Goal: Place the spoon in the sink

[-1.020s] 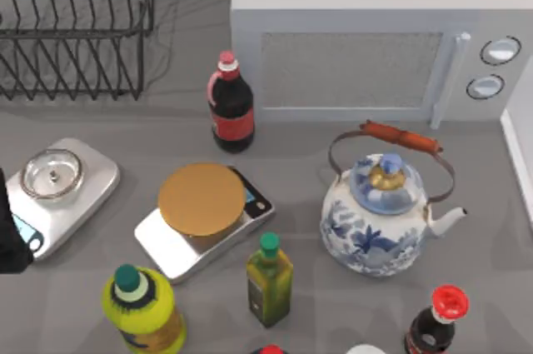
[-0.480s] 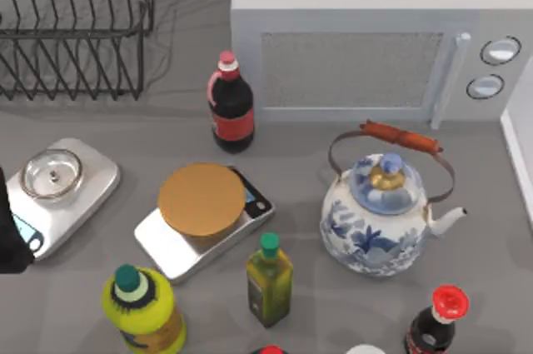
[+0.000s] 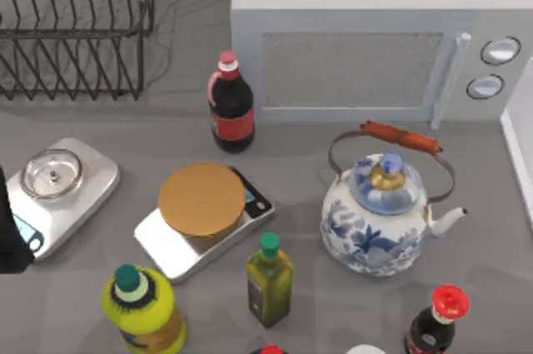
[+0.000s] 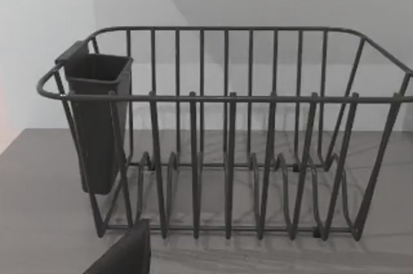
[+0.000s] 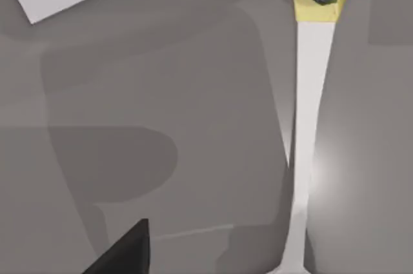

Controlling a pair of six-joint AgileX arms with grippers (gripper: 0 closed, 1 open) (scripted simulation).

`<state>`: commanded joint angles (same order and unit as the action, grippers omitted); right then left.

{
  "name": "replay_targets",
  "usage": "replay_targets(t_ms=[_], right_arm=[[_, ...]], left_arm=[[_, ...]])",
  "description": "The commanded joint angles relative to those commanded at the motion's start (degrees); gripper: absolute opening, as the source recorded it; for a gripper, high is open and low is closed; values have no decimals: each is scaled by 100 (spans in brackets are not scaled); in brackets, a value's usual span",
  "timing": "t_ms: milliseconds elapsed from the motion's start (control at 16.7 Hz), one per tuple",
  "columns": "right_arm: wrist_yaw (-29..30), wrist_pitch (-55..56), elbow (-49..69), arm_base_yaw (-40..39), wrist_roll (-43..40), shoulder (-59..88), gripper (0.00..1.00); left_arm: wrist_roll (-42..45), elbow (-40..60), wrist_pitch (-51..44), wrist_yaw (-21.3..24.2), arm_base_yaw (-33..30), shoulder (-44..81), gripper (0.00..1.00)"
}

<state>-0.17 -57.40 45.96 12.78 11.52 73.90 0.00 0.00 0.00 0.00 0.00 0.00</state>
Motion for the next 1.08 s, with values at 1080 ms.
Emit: replay_targets(t_ms=[1080], right_arm=[[5, 1910, -848, 58, 115, 1446, 100]], left_arm=[[0, 0, 0, 0, 0, 0, 100]])
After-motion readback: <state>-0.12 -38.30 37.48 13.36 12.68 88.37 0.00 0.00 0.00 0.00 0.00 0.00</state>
